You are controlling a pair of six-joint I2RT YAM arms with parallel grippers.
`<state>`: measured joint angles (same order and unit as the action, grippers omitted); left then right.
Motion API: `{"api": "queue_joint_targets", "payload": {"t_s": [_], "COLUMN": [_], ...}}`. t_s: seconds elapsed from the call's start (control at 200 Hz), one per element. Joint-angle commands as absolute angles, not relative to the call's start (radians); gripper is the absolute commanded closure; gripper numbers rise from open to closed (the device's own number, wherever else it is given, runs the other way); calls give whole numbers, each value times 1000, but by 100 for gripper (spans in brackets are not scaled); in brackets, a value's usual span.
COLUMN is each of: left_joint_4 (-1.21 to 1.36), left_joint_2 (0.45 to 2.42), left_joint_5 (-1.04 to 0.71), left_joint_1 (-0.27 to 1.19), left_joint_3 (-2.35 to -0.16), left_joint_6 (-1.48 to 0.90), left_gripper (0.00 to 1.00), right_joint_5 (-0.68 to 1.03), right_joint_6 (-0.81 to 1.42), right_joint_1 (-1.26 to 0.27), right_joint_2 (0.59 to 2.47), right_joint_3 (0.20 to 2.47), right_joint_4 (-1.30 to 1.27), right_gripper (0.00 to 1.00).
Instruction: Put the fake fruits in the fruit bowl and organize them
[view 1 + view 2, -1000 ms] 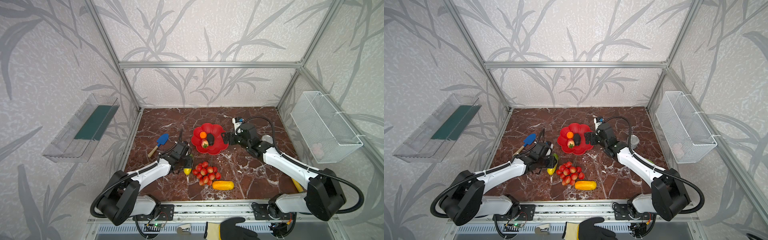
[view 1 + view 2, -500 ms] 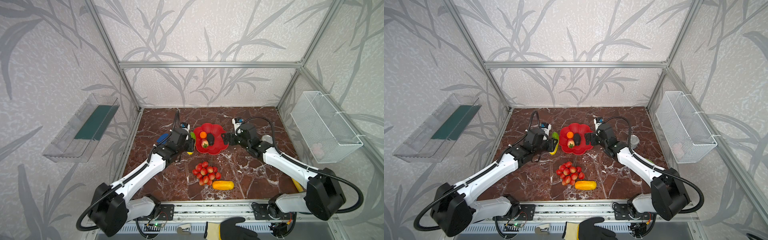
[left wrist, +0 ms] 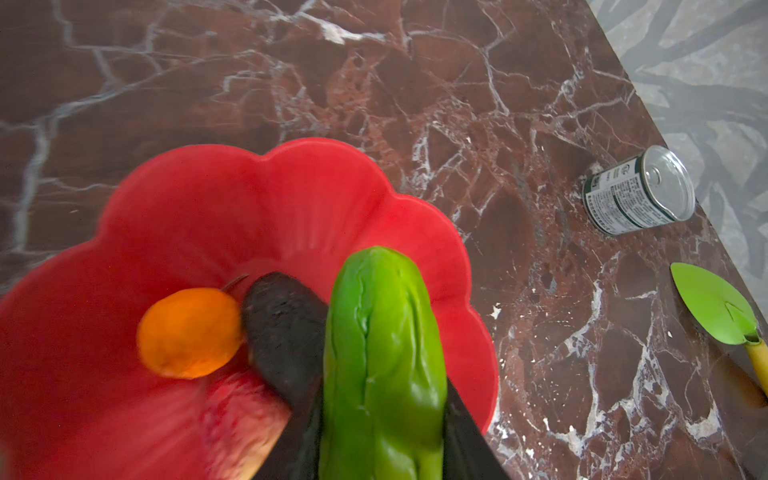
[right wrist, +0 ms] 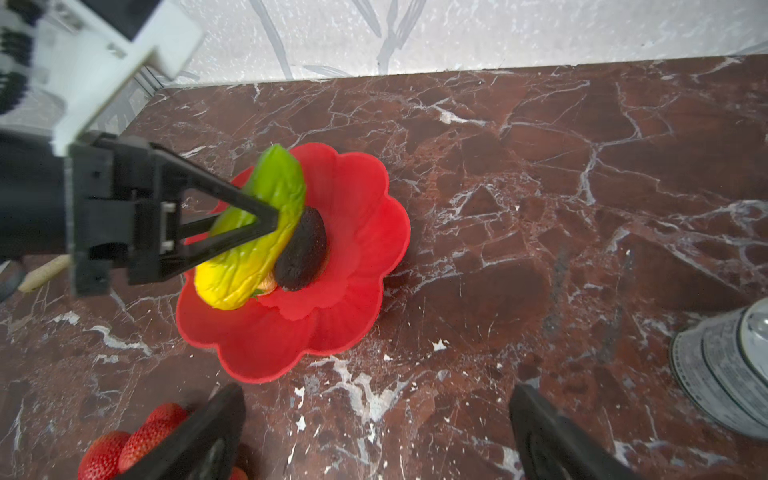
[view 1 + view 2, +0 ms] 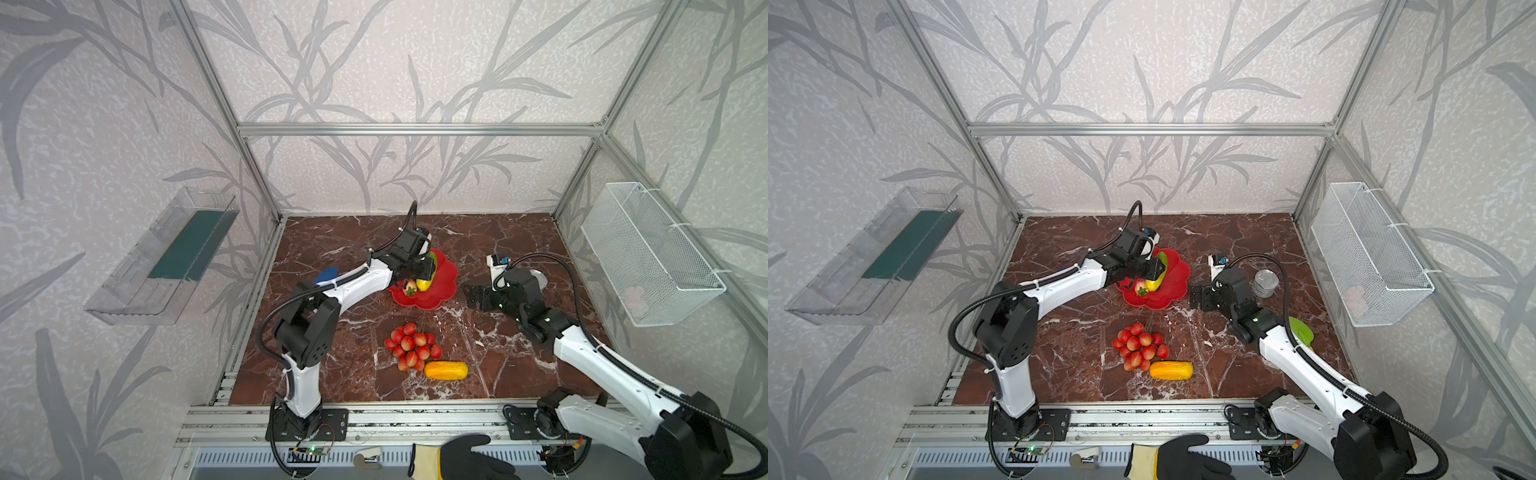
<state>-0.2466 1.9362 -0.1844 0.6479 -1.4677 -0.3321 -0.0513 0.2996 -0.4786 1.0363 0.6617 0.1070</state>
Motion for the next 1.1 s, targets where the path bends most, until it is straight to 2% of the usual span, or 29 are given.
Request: {"api": "queue_joint_targets", "payload": {"t_s": [0.0, 0.25, 0.345, 0.43, 0.495, 0.79, 0.955, 1.095], "left_joint_4": [-321, -368, -367, -366, -367, -156, 169, 246], "left_joint_2": [2018, 2162, 2175, 2166, 2141, 1871, 1621, 1457], "left_joint_5": [-175, -149, -161, -156, -159, -133, 33, 178], "left_joint_1": [668, 669, 669, 670, 670, 672, 671, 666], "left_joint_3": [-1557, -1668, -1681, -1683, -1681, -1549, -1264, -1081], "left_joint_6": [-317, -357, -373, -377, -379, -405, -411, -382], "left_gripper": [72, 69, 60, 45, 41, 37, 32, 23], "right_joint_5": [-46, -12, 6, 20, 36, 211, 173, 117], "right_joint_6": [320, 322, 314, 306, 299, 247, 196, 176], "right_joint_1": [-477, -477, -476, -477, -477, -511, -681, -823], "right_joint_2": [990, 949, 947, 945, 941, 938, 948, 966], "right_joint_3": [625, 597, 592, 592, 595, 589, 575, 564], "right_joint_4": [171, 215, 232, 246, 259, 296, 308, 326], "right_gripper": [1, 1, 1, 1, 1, 1, 1, 1]}}
